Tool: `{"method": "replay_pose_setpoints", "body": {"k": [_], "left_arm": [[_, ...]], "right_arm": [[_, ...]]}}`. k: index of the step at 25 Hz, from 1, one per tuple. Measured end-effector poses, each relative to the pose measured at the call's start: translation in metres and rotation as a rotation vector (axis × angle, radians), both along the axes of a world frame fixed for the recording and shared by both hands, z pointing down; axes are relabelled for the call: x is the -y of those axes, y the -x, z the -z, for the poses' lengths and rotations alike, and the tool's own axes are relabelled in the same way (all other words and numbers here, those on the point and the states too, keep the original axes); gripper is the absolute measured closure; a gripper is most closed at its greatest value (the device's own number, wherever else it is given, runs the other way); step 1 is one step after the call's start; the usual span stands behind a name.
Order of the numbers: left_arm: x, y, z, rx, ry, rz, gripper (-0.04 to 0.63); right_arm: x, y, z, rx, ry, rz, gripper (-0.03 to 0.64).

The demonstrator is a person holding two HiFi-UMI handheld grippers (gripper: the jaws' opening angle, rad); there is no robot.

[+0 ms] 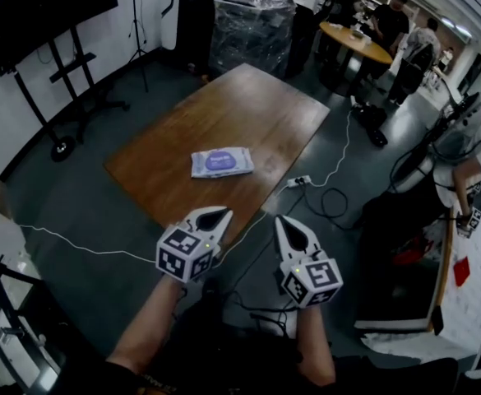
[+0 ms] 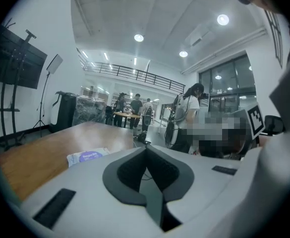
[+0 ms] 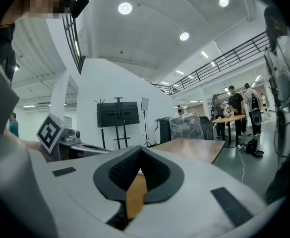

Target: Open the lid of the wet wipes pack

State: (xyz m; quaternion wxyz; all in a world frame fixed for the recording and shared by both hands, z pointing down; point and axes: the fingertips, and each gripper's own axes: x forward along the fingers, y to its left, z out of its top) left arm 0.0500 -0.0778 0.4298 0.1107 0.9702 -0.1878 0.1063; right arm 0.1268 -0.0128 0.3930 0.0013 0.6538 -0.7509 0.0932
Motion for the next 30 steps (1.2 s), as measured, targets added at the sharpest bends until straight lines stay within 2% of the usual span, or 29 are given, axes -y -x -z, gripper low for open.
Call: {"method": "replay_pose_setpoints", "body": {"k": [5, 14, 21, 30], "left_arm": [[0.053, 0.007, -0.013, 0.011, 0.038, 0.011, 0.6], [0.118, 0.005, -0.045, 0.053, 0.094, 0.055, 0.6], [0.147, -0.001, -0.074, 0.076, 0.146, 0.147, 0.6], [0.184, -0.012, -0.113, 0.17, 0.179, 0.336, 0.6]], "right_arm": [[0.057, 0.006, -0.004, -0.019, 0.029, 0.021, 0.606], [0.116, 0.005, -0.019, -0.06, 0.1, 0.034, 0.606], [0.154, -0.001, -0.039, -0.046, 0.126, 0.135, 0.606], [0.219, -0.02, -0.082, -0.107, 0.189, 0.339, 0.606]]}}
